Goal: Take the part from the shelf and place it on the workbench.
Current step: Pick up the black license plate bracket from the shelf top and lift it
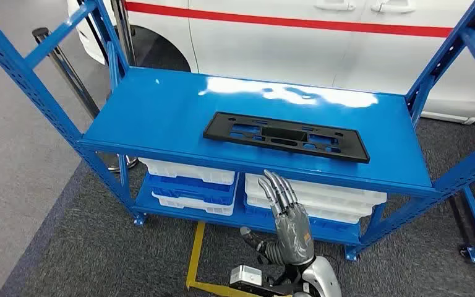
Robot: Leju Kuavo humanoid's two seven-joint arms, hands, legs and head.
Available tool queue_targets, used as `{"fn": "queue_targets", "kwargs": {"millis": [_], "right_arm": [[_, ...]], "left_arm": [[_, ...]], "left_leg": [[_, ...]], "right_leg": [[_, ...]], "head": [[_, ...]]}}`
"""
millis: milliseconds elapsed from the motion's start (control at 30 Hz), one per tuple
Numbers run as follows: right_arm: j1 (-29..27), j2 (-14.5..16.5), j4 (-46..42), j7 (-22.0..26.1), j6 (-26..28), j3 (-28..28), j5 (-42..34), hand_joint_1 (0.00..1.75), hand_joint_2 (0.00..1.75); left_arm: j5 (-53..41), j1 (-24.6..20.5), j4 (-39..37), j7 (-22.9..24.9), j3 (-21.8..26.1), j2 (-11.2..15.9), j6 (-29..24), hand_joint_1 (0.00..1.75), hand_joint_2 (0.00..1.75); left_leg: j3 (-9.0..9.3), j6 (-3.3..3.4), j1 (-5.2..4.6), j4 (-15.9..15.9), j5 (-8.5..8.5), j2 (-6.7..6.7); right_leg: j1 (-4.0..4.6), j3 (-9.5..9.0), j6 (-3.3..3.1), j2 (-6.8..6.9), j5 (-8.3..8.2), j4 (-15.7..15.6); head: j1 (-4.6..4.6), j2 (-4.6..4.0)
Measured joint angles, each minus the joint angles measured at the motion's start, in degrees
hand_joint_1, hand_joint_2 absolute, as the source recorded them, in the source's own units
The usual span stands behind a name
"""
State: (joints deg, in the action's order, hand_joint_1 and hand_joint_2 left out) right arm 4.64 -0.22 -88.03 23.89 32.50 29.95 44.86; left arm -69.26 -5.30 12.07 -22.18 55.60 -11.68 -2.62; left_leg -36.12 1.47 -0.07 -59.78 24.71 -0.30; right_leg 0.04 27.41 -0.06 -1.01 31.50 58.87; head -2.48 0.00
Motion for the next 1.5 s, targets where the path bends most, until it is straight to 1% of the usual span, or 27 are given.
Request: {"fn": "queue_targets", "kwargs": {"millis": [67,133,233,267,300,333,400,467,567,633,733,767,800,833,900,967,1033,1133,1167,1233,1267,1300,1333,1400,1433,1467,1500], "right_arm": [[0.1,0.0,-0.2,0.0,0.0,0.0,0.1,0.00,1.75],[0.2,-0.1,-0.6,0.0,0.1,-0.1,0.3,0.00,1.75],[0.2,-0.3,-0.7,-0.1,0.1,-0.1,0.4,0.00,1.75],[0.1,-0.3,-0.7,-0.1,0.1,-0.1,0.4,0.00,1.75],[0.1,-0.4,-0.7,-0.1,0.1,-0.1,0.4,0.00,1.75],[0.1,-0.4,-0.7,-0.1,0.1,-0.1,0.4,0.00,1.75],[0.1,-0.5,-0.8,-0.2,0.1,-0.1,0.5,0.00,1.75],[0.0,-0.6,-0.9,-0.4,0.1,-0.1,0.6,0.00,1.75],[0.0,-0.8,-1.0,-0.6,0.2,-0.1,0.8,0.00,1.75],[0.1,-0.9,-1.1,-0.6,0.2,-0.1,1.0,0.00,1.75],[0.1,-0.9,-1.2,-0.8,0.3,-0.1,1.3,0.00,1.75],[0.1,-0.9,-1.2,-0.9,0.3,-0.1,1.4,0.00,1.75],[0.0,-1.0,-1.2,-1.0,0.3,-0.1,1.5,0.00,1.75],[0.0,-1.0,-1.2,-1.0,0.4,-0.1,1.7,0.00,1.75],[0.1,-1.0,-1.2,-1.2,0.7,-0.1,2.3,0.00,1.75],[0.1,-1.1,-1.2,-1.5,1.0,-0.2,3.2,0.00,1.75],[0.1,-1.3,-1.3,-1.9,1.4,-0.4,4.1,0.00,1.75],[0.2,-1.7,-1.9,-2.4,2.1,-1.1,5.6,0.00,1.75],[0.3,-1.9,-2.0,-2.6,2.4,-1.4,6.2,0.00,1.75],[0.3,-2.5,-2.3,-3.1,2.9,-2.0,7.4,0.00,1.75],[0.3,-2.9,-2.4,-3.4,3.3,-2.3,8.2,0.00,1.75],[0.2,-3.2,-2.5,-3.7,3.6,-2.6,9.1,0.00,1.75],[0.2,-3.6,-2.7,-4.0,3.9,-3.0,10.1,0.00,1.75],[0.3,-4.3,-3.3,-4.7,4.6,-3.6,12.1,0.00,1.75],[0.4,-4.6,-3.6,-5.0,4.9,-4.0,13.1,0.00,1.75],[0.5,-4.8,-3.9,-5.4,5.3,-4.3,14.1,0.00,1.75],[0.5,-5.1,-4.1,-5.7,5.6,-4.7,15.1,0.00,1.75]], "left_arm": [[0.0,0.0,0.0,0.0,0.0,0.0,0.0,0.00,0.00],[0.0,-0.1,0.0,0.0,0.0,0.0,0.0,0.00,0.00],[0.1,-0.2,0.0,0.0,0.0,0.0,0.0,0.00,0.00],[0.1,-0.2,0.0,0.0,0.0,0.0,0.0,0.00,0.00],[0.1,-0.2,0.0,0.0,0.0,0.0,-0.1,0.00,0.00],[0.1,-0.1,0.0,0.1,0.0,0.0,-0.1,0.00,0.00],[0.1,-0.1,0.0,0.1,0.0,0.0,-0.1,0.00,0.00],[0.1,-0.2,0.0,0.1,0.0,-0.1,-0.1,0.00,0.00],[0.1,-0.4,-0.1,0.2,0.0,-0.1,-0.1,0.00,0.00],[0.1,-0.5,-0.1,0.2,0.0,-0.1,-0.1,0.00,0.00],[0.0,-0.6,-0.1,0.3,0.0,-0.1,-0.1,0.00,0.00],[0.0,-0.5,-0.1,0.3,0.0,-0.1,-0.1,0.00,0.00],[0.0,-0.5,-0.1,0.3,0.0,-0.1,0.0,0.00,0.00],[0.0,-0.4,-0.1,0.3,0.0,-0.1,0.0,0.00,0.00],[-0.1,-0.4,-0.1,0.3,0.0,-0.1,0.0,0.00,0.00],[-0.1,-0.6,-0.1,0.4,0.0,-0.1,0.0,0.00,0.00],[-0.1,-0.6,-0.1,0.4,0.0,0.0,0.0,0.00,0.00],[-0.1,-0.4,-0.1,0.4,-0.1,0.0,0.0,0.00,0.00],[-0.1,-0.5,-0.1,0.4,-0.1,-0.1,0.0,0.00,0.00],[-0.2,-0.6,-0.1,0.4,-0.3,-0.1,0.1,0.00,0.00],[-0.2,-0.7,-0.1,0.4,-0.3,-0.1,0.1,0.00,0.00],[-0.2,-0.6,-0.1,0.4,-0.4,-0.1,0.2,0.00,0.00],[-0.3,-0.6,-0.1,0.4,-0.4,-0.1,0.2,0.00,0.00],[-0.4,-0.5,-0.1,0.4,-0.5,-0.1,0.4,0.00,0.00],[-0.4,-0.6,-0.1,0.4,-0.6,-0.1,0.5,0.00,0.00],[-0.5,-0.6,-0.1,0.4,-0.7,-0.1,0.5,0.00,0.00],[-0.5,-0.7,-0.1,0.4,-0.8,-0.1,0.6,0.00,0.00]], "left_leg": [[0.73,0.32,0.15,0.5,0.12,0.00],[2.01,1.00,0.36,1.3,0.48,0.01],[3.39,1.51,0.42,1.7,1.55,0.02],[3.93,1.50,0.42,1.7,2.04,-0.01],[4.58,1.45,0.44,1.7,2.56,-0.04],[5.35,1.35,0.46,1.7,3.11,-0.08],[6.95,0.94,0.48,1.6,4.30,-0.14],[7.52,0.23,0.37,1.5,5.26,-0.23],[7.49,-0.58,0.28,1.1,5.72,-0.18],[6.16,-1.01,0.39,-1.9,6.36,-0.08],[0.41,-1.76,0.62,-11.5,10.29,-0.03],[-1.30,-1.93,0.69,-13.6,11.00,-0.02],[-2.22,-2.01,0.72,-14.1,10.64,-0.02],[-2.14,-1.99,0.73,-12.5,9.04,-0.02],[0.14,-1.65,0.70,-5.5,4.01,-0.01],[1.96,-1.01,0.38,0.0,2.06,0.00],[2.20,-0.35,0.06,0.9,2.27,-0.04],[2.88,0.55,0.50,1.7,1.19,0.06],[3.14,0.78,0.68,2.0,1.09,0.11],[3.36,1.02,0.69,2.1,1.22,0.14],[3.43,1.08,0.67,2.1,1.34,0.13],[3.53,1.11,0.66,2.0,1.51,0.12],[3.70,1.08,0.65,2.0,1.72,0.10],[4.19,0.91,0.66,1.8,2.24,0.05],[4.38,0.69,0.54,1.7,2.53,0.03],[4.49,0.44,0.44,1.6,2.77,0.00],[4.57,0.16,0.36,1.7,2.96,-0.02]], "right_leg": [[-0.03,0.11,0.23,0.05,-0.17,0.8],[-0.17,1.88,0.78,0.21,0.17,4.6],[-0.54,8.60,1.62,0.36,3.92,14.0],[-0.68,10.45,1.79,0.39,4.68,15.6],[-0.78,11.46,1.91,0.44,4.28,15.5],[-0.85,11.59,1.92,0.50,2.55,13.5],[-0.78,10.51,1.54,0.64,-3.22,6.6],[-0.45,9.86,0.84,0.74,-6.67,2.1],[-0.37,9.55,-0.18,0.64,-7.29,1.1],[-0.56,8.62,-0.83,0.66,-7.04,0.5],[-0.51,7.67,-1.57,0.83,-6.43,0.1],[-0.46,7.48,-1.66,0.79,-6.23,0.1],[-0.42,7.27,-1.68,0.72,-6.02,0.2],[-0.39,7.00,-1.64,0.63,-5.81,0.2],[-0.37,6.35,-1.40,0.52,-5.36,0.2],[-0.26,6.17,-0.92,0.51,-5.03,0.4],[-0.20,6.29,-0.23,0.52,-4.87,0.4],[-0.15,6.64,0.78,0.61,-3.74,1.6],[-0.19,7.57,1.08,0.65,-2.52,3.7],[-0.48,10.91,1.52,0.71,0.43,10.2],[-0.57,12.56,1.65,0.72,1.22,13.1],[-0.64,13.51,1.69,0.72,1.05,14.4],[-0.68,13.42,1.67,0.72,-0.17,13.6],[-0.71,10.77,1.39,0.74,-4.10,7.4],[-0.59,9.17,1.18,0.75,-5.38,4.0],[-0.47,8.04,0.96,0.75,-5.99,1.7],[-0.32,7.47,0.73,0.73,-5.92,0.5]], "head": [[-0.01,0.00],[-0.05,0.00],[-0.06,0.00],[-0.07,0.00],[-0.07,0.00],[-0.08,0.00],[-0.07,0.00],[0.00,0.00],[0.09,0.00],[0.09,0.00],[0.11,0.00],[0.11,0.00],[0.11,0.00],[0.12,0.00],[0.11,0.00],[0.10,0.00],[0.10,0.00],[0.07,0.00],[0.04,0.00],[-0.01,0.00],[-0.01,0.00],[-0.01,0.00],[-0.01,0.00],[-0.02,0.00],[-0.02,0.00],[-0.01,0.00],[-0.01,0.00]]}}
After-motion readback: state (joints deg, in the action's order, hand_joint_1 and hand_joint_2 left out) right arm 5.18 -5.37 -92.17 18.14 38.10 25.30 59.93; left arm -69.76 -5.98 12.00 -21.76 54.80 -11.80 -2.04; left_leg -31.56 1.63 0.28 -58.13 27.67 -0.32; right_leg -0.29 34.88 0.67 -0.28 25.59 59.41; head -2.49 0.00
